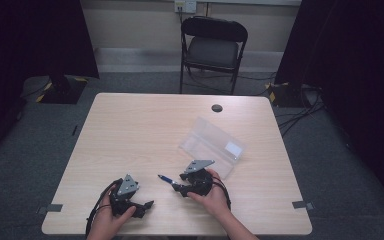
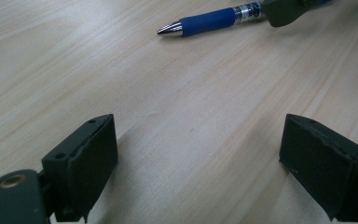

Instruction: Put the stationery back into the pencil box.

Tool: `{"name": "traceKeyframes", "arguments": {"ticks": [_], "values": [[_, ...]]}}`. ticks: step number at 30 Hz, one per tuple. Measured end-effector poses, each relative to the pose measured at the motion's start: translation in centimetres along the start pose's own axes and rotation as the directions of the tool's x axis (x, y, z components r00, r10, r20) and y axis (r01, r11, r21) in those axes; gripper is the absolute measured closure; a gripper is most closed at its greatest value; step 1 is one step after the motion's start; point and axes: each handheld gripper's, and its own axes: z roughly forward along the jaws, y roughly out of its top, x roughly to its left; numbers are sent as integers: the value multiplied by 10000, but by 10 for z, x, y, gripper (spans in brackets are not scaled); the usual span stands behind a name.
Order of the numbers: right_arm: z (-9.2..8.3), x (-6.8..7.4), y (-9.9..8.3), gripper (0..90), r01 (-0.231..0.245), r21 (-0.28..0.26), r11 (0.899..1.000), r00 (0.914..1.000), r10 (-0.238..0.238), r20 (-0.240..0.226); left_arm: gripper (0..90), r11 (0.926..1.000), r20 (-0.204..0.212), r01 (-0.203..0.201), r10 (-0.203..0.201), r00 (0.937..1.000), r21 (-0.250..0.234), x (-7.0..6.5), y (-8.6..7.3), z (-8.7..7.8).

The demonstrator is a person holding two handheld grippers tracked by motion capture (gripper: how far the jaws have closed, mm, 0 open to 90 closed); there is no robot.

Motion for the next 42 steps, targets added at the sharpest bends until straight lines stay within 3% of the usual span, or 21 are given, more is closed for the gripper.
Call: {"name": "traceKeyframes", "arguments": {"ticks": [3, 8, 13, 16, 17, 21, 34, 42], "values": [[0, -1, 1, 535, 32, 74, 10000, 9999, -33, 131, 109, 10000, -32, 4, -4, 10000, 41, 0, 0, 0], [0, 0, 2, 543, 114, 155, 9998, 9997, -117, 231, 109, 10000, -1, 16, -16, 10000, 7, 0, 0, 0], [1, 3, 2, 591, 236, 181, 9996, 9978, -247, 615, 109, 10000, 6, 21, -21, 10000, -22, 0, 0, 0], [1, 4, 2, 644, 409, 218, 9989, 9959, -425, 799, 109, 10000, 8, -4, 4, 10000, -4, 0, 0, 0], [1, 4, 2, 671, 656, 261, 9975, 9935, -677, 910, 109, 10000, 5, -6, 6, 10000, 2, 0, 0, 0], [0, 5, 1, 733, 651, 256, 9975, 9927, -674, 998, 109, 10000, 6, -3, 3, 10000, -3, 0, 0, 0], [0, 8, 2, 767, 767, 341, 9965, 9921, -797, 973, 109, 10000, 9, 7, -7, 10000, -12, 0, 0, 0], [-3, 9, -1, 794, 668, 300, 9973, 9952, -687, 700, 108, 10000, 7, 17, -17, 10000, -18, 0, 0, 0]]}}
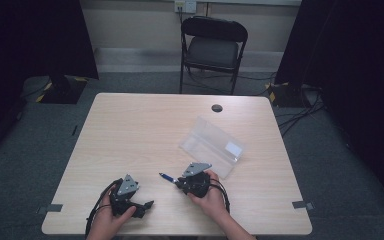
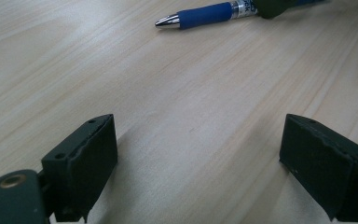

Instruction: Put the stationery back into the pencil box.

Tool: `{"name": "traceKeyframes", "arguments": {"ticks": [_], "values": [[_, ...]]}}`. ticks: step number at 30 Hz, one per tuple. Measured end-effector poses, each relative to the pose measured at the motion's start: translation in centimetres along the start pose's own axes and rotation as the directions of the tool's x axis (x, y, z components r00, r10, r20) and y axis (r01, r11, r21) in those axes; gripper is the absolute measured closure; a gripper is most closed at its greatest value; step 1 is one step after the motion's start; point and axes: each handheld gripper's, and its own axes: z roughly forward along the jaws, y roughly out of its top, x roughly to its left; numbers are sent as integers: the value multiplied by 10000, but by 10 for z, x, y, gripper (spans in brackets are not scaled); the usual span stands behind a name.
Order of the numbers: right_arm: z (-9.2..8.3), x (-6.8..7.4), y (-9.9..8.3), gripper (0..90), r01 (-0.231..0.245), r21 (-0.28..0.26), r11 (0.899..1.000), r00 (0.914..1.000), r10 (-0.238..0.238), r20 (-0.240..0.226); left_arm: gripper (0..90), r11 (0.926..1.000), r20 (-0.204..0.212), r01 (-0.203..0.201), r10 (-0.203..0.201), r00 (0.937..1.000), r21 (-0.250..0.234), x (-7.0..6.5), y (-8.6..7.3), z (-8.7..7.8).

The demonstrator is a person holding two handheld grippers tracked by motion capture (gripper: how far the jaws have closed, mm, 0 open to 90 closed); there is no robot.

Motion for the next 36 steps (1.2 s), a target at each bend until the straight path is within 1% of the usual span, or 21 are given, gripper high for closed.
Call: {"name": "traceKeyframes", "arguments": {"ticks": [4, 5, 6, 7, 11, 18, 19, 20, 21, 24, 26, 28, 30, 31, 32, 33, 34, 35, 36], "values": [[-4, 0, -4, 798, -114, -35, 9999, 9999, 114, -70, 108, 10000, 2, -30, 30, 10000, 23, 0, 0, 0], [-5, -2, -5, 797, -318, -91, 9995, 9994, 316, -142, 109, 10000, 3, -11, 11, 10000, 3, 0, 0, 0], [-5, -2, -5, 797, -318, -91, 9995, 9994, 316, -142, 108, 10000, 3, -11, 11, 10000, 3, 0, 0, 0], [-5, -2, -5, 788, -414, -89, 9991, 9991, 413, -121, 109, 10000, 2, -13, 13, 10000, 9, 0, 0, 0], [-1, -3, -2, 764, -528, -94, 9986, 9985, 527, -112, 108, 10000, 2, -16, 16, 10000, 14, 0, 0, 0], [4, 1, 1, 776, -746, -188, 9970, 9972, 744, -95, 109, 10000, 1, -19, 19, 10000, 15, 0, 0, 0], [4, 4, 1, 777, -676, -201, 9975, 9977, 677, 20, 109, 10000, -1, -19, 19, 10000, 15, 0, 0, 0], [4, 4, 1, 777, -676, -201, 9975, 9977, 677, 20, 109, 10000, -3, -27, 27, 10000, 37, 0, 0, 0], [4, 4, 1, 777, -577, -187, 9982, 9983, 578, 62, 108, 10000, -10, -33, 33, 10000, 64, 0, 0, 0], [4, 5, 2, 790, -571, -112, 9983, 9983, 573, 116, 108, 10000, -22, -28, 28, 10000, 51, 0, 0, 0], [5, 6, 3, 796, -266, -67, 9996, 9995, 267, 167, 108, 10000, -3, -21, 21, 10000, 47, 0, 0, 0], [5, 8, 4, 799, -130, 12, 9999, 9995, 130, 300, 108, 10000, -1, -23, 23, 10000, 18, 0, 0, 0], [5, 8, 4, 799, -142, -6, 9999, 9996, 143, 246, 108, 10000, -21, -34, 34, 10000, 51, 0, 0, 0], [5, 7, 3, 800, -221, -33, 9998, 9995, 222, 216, 108, 10000, -1, -23, 23, 10000, 14, 0, 0, 0], [5, 7, 3, 800, -291, -77, 9995, 9994, 292, 178, 108, 10000, -35, -35, 36, 10000, 76, 0, 0, -1], [5, 6, 3, 800, -307, -124, 9995, 9993, 309, 191, 108, 10000, -3, -3, 3, 10000, 5, 0, 0, 0], [5, 7, 2, 800, -333, -191, 9993, 9992, 337, 203, 109, 10000, -6, -34, 34, 10000, 54, 0, 0, 0], [5, 5, 1, 800, -599, -275, 9978, 9981, 603, 148, 108, 10000, -37, -32, 33, 10000, 76, 0, 0, -1], [5, 5, 1, 800, -599, -275, 9978, 9981, 603, 148, 108, 10000, -37, -32, 33, 10000, 76, 0, 0, -1]]}}
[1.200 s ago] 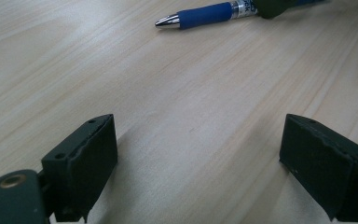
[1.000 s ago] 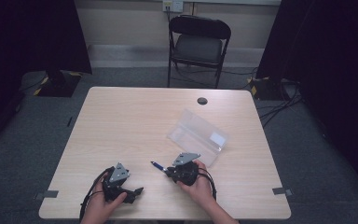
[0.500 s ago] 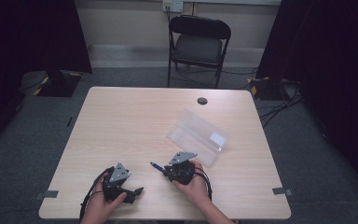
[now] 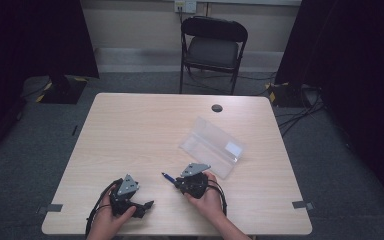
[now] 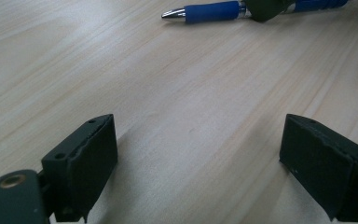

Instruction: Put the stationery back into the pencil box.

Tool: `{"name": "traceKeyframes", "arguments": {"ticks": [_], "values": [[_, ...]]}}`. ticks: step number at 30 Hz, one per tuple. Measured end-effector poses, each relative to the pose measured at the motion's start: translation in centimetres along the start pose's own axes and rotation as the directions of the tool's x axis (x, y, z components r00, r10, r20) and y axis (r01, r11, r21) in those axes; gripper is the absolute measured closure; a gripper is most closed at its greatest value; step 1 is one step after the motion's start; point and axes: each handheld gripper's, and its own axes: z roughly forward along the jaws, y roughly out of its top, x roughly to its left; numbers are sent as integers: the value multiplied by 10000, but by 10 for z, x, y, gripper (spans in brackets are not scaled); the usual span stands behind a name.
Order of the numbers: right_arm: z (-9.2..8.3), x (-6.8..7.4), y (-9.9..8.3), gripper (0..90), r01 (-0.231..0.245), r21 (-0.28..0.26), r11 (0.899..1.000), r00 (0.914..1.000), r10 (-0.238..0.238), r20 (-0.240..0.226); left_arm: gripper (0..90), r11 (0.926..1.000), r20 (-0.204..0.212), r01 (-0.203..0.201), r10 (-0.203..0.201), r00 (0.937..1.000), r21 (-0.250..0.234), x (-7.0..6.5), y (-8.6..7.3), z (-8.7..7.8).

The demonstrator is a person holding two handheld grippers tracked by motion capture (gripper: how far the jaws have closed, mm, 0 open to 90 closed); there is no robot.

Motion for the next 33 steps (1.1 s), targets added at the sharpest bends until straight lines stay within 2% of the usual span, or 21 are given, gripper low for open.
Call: {"name": "traceKeyframes", "arguments": {"ticks": [4, 9, 18, 22, 27, 33], "values": [[-1, -5, 1, 801, -116, 39, 9999, 9999, 116, 30, 108, 10000, 35, 12, -11, 10000, -65, 0, 0, 0], [-7, -9, 4, 801, -298, -80, 9995, 9995, 297, -146, 108, 10000, 37, 36, -36, 10000, -80, 0, 0, 1], [-20, -14, 12, 801, -109, -117, 9999, 9999, 109, 2, 108, 10000, 32, 34, -34, 10000, -64, 0, 0, 0], [-27, -19, 15, 801, -118, -105, 9999, 9999, 117, -78, 108, 10000, 20, 14, -14, 10000, -45, 0, 0, 0], [-34, -25, 17, 801, -249, -124, 9996, 9986, 243, -468, 108, 10000, 38, 30, -30, 10000, -77, 0, 0, 1], [-44, -30, 20, 800, -28, -16, 10000, 9986, 27, -521, 108, 10000, 37, 36, -35, 10000, -78, 0, 0, 1]]}}
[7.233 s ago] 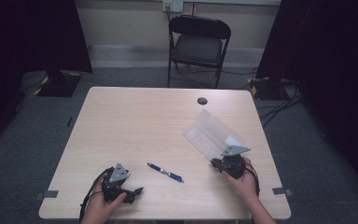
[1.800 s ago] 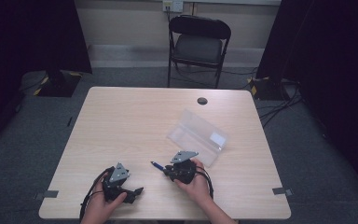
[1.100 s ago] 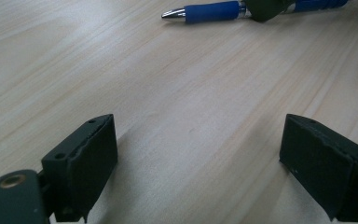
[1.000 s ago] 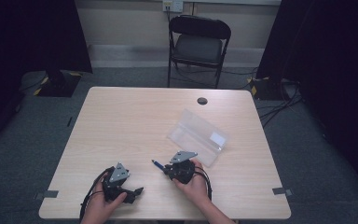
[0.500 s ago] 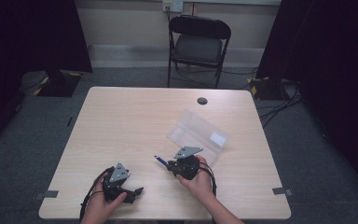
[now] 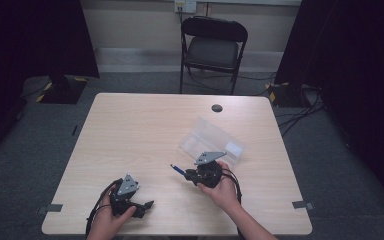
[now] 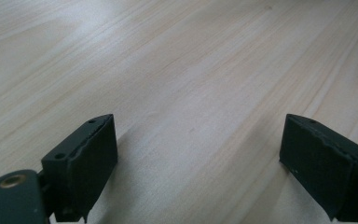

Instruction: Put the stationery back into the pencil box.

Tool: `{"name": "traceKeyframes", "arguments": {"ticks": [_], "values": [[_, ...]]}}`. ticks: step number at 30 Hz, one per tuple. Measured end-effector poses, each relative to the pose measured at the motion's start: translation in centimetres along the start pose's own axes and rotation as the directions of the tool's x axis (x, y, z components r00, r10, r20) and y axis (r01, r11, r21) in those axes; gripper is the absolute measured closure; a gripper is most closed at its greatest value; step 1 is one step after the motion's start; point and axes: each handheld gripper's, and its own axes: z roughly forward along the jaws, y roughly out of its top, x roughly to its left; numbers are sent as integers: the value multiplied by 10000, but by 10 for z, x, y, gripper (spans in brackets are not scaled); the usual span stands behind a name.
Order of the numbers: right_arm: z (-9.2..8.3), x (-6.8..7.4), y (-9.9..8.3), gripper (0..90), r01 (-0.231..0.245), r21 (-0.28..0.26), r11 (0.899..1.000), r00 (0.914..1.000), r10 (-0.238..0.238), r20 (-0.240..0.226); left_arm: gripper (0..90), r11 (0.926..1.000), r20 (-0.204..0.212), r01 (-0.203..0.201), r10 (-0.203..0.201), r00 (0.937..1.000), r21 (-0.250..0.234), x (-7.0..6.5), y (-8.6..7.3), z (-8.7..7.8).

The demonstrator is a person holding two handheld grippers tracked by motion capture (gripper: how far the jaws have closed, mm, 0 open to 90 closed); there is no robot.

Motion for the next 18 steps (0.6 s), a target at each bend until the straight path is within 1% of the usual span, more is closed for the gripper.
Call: {"name": "traceKeyframes", "arguments": {"ticks": [8, 10, 15, 18], "values": [[-8, -5, 3, 800, -15, -7, 10000, 9999, 15, -171, 108, 10000, -18, -24, 24, 10000, 37, 0, 0, 0], [-12, -8, 4, 800, -76, -49, 10000, 9995, 75, -311, 108, 10000, -1, -16, 16, 10000, 28, 0, 0, 0], [-16, -13, 5, 800, -98, -98, 9999, 9996, 95, -272, 108, 10000, -2, -24, 24, 10000, 14, 0, 0, 0], [-20, -18, 7, 800, -136, -139, 9998, 9997, 133, -228, 108, 10000, -3, -16, 16, 10000, 33, 0, 0, 0]]}}
